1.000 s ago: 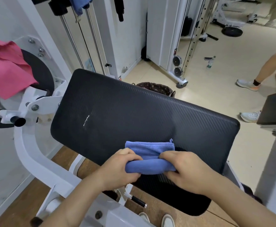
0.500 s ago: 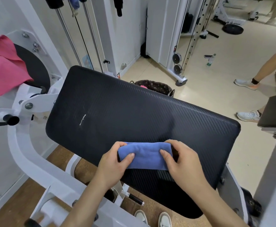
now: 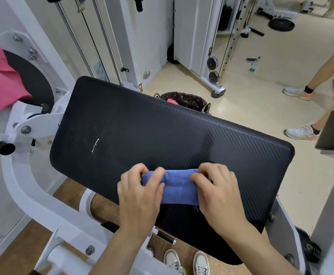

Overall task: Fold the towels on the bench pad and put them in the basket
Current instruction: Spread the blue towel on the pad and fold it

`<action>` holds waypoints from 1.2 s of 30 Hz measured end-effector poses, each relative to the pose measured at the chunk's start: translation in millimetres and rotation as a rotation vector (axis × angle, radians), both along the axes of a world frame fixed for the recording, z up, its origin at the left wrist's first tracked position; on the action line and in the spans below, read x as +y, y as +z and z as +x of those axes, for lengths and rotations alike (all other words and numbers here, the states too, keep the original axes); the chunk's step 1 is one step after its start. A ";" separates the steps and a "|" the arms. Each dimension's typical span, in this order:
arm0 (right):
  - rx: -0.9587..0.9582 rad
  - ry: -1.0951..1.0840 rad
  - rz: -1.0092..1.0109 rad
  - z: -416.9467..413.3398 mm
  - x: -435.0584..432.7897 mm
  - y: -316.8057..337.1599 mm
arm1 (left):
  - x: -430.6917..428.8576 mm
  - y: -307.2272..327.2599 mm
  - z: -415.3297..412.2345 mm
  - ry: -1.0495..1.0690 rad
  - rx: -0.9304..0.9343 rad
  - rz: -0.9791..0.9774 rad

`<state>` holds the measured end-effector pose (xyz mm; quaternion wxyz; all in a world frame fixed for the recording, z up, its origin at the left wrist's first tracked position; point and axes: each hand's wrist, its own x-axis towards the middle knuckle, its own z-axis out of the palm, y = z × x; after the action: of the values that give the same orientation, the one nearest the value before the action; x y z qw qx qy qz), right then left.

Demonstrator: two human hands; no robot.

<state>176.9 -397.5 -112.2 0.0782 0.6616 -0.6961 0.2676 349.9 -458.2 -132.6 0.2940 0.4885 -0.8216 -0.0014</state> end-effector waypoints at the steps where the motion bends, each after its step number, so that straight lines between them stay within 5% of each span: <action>1: 0.046 0.026 0.022 -0.8 0.8 -2.2 | 2.4 -2.0 -1.1 -0.073 -0.038 -0.095; 5: 0.161 0.041 0.125 -7.8 10.1 -3.5 | 9.2 -17.4 3.6 -0.338 -0.068 -0.115; 12: 0.339 0.087 0.241 -11.8 25.4 -0.6 | 8.7 -32.2 1.8 -0.310 -0.194 0.019; 17: 0.282 0.071 0.313 -12.2 5.4 6.4 | -5.9 -20.1 -15.6 -0.258 -0.180 0.016; 19: 0.106 0.074 0.373 -17.2 -5.6 12.9 | -13.9 -3.5 -18.2 -0.264 -0.180 0.081; 23: -0.772 0.080 0.443 -33.0 -17.9 50.3 | -19.4 49.8 -12.6 -0.145 0.146 0.646; 26: -1.180 0.214 0.577 -35.7 -12.2 78.1 | 0.1 75.9 -8.6 -0.188 0.587 1.048; 30: -1.241 0.283 0.537 -12.0 3.1 92.7 | 29.7 83.8 -10.6 -0.222 0.894 1.278; 36: -0.905 0.321 0.415 -11.7 36.1 110.1 | 46.4 101.5 -2.7 -0.402 1.007 1.198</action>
<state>165.2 -361.4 -2.1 -0.4051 0.5797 -0.5885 0.3918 347.2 -411.8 -31.1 0.3111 0.3467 -0.5225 -0.7141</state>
